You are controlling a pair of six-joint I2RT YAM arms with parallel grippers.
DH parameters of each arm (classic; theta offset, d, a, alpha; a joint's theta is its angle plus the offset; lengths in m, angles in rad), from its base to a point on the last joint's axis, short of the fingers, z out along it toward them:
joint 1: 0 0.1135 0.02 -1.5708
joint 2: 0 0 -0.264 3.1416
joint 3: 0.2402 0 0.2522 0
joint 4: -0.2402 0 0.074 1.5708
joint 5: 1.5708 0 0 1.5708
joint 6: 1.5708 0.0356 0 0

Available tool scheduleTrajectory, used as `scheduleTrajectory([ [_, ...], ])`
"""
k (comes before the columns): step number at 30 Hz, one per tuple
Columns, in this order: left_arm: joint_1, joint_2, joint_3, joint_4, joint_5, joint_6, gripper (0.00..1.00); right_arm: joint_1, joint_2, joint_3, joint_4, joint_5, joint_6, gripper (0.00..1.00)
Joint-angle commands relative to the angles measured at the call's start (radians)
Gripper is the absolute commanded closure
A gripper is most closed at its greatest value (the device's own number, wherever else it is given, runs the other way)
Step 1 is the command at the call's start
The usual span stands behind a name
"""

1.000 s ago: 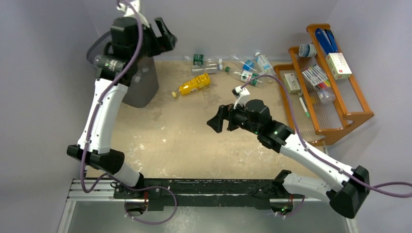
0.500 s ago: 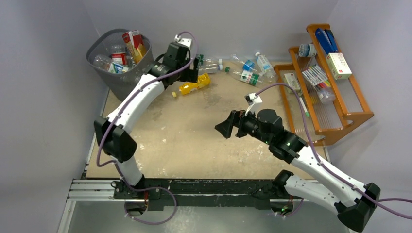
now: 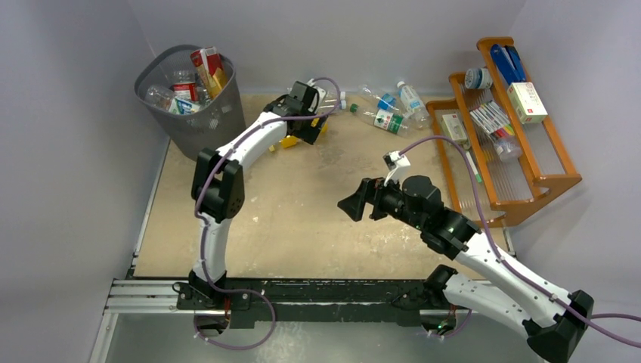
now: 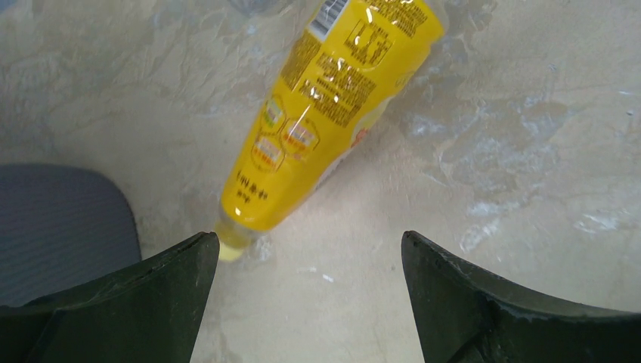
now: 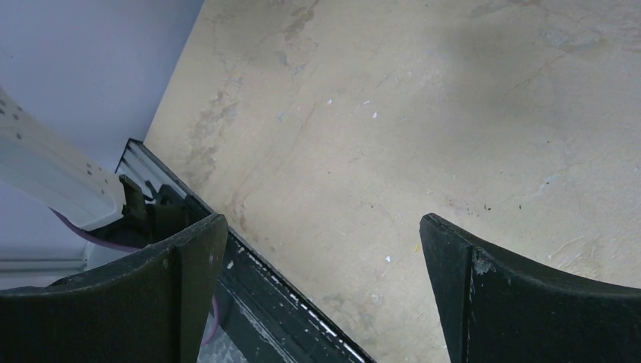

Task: Put the plastic bottles in the bin
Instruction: Pick up the plastic bottle at the center of the board.

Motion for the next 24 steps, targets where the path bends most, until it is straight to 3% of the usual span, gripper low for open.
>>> scheduleTrajectory([
  [1,0.014,0.072,0.101,0.071,0.012,0.107,0.09,0.003,-0.023,-0.015,0.024,0.006,0.001,0.00],
  [16,0.081,0.250,0.183,0.131,0.175,0.089,0.11,0.003,0.040,-0.030,0.090,-0.024,-0.012,0.00],
  [24,0.080,0.233,0.072,0.181,0.258,0.052,0.15,0.003,0.063,-0.025,0.107,-0.037,-0.012,0.00],
])
